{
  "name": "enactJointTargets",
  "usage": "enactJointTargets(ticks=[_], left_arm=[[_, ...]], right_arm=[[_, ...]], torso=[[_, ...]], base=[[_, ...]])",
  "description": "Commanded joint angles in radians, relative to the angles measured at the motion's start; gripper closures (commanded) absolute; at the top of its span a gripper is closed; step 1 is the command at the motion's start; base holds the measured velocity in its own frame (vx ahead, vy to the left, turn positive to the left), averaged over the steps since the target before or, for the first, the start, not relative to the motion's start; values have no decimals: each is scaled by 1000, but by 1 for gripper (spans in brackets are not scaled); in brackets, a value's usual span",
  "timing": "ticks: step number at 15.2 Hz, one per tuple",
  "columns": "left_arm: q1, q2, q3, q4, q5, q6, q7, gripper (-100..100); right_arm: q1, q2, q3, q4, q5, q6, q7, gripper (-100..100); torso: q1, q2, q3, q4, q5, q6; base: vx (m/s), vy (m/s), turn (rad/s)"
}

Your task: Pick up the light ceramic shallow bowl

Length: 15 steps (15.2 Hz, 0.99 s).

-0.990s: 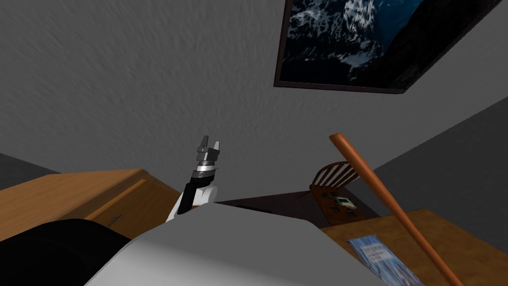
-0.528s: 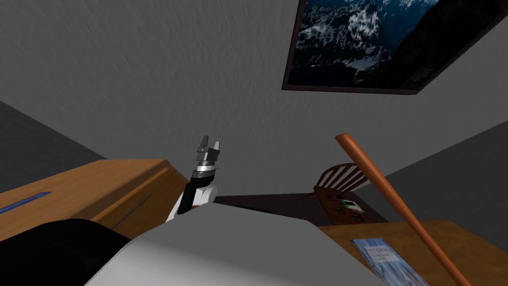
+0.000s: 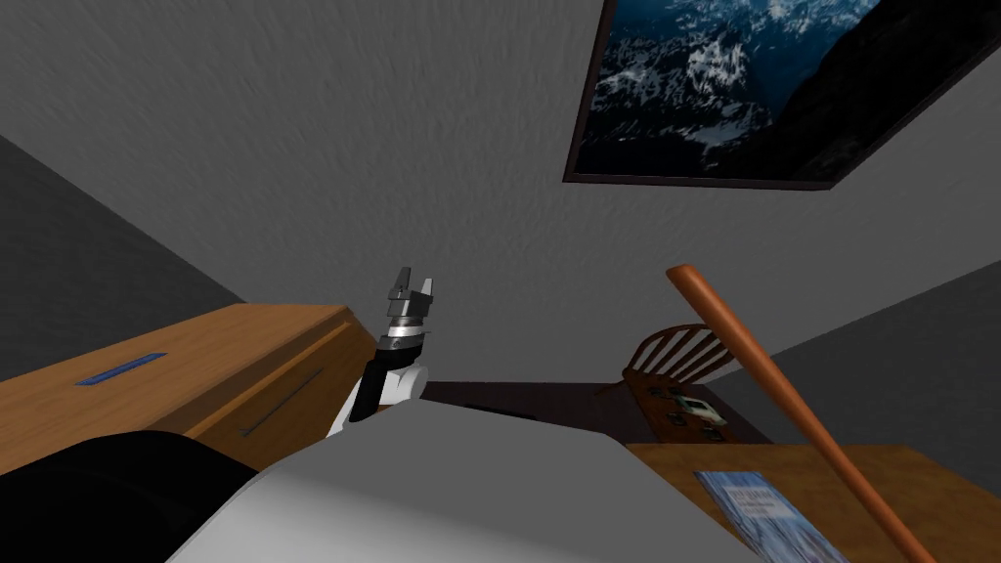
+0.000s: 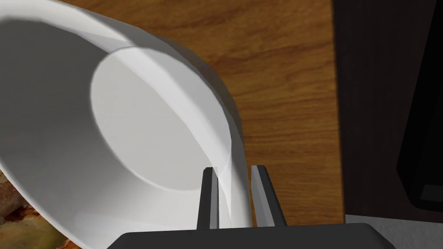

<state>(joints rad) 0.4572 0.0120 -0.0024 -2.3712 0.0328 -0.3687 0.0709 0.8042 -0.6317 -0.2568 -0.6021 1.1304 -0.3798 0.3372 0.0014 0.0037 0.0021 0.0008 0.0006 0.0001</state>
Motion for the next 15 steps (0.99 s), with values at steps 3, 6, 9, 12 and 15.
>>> enactJointTargets(ticks=[3,6,9,12,15], left_arm=[[0,0,0,0,0,0,0,0],[0,0,0,0,0,0,0,0],[0,0,0,0,0,0,0,0],[0,0,0,0,0,0,0,0],[0,0,0,0,0,0,0,0]], right_arm=[[21,2,-3,-19,-28,-6,48,100],[65,6,-3,-61,-79,-14,126,100],[93,9,-3,-89,-112,-19,180,100],[122,11,-3,-117,-146,-25,230,100],[121,12,-6,-113,-149,-27,237,100]], torso=[[-1,-3,-2,-1,0,2],[-1,-8,-5,-3,1,2],[-1,-13,-8,-3,2,-1],[0,-10,-7,-3,4,0],[2,-9,-6,-3,5,0]], base=[[59,-28,-146],[132,-50,-243],[162,-58,-162],[101,-44,-143],[86,-26,-113]])
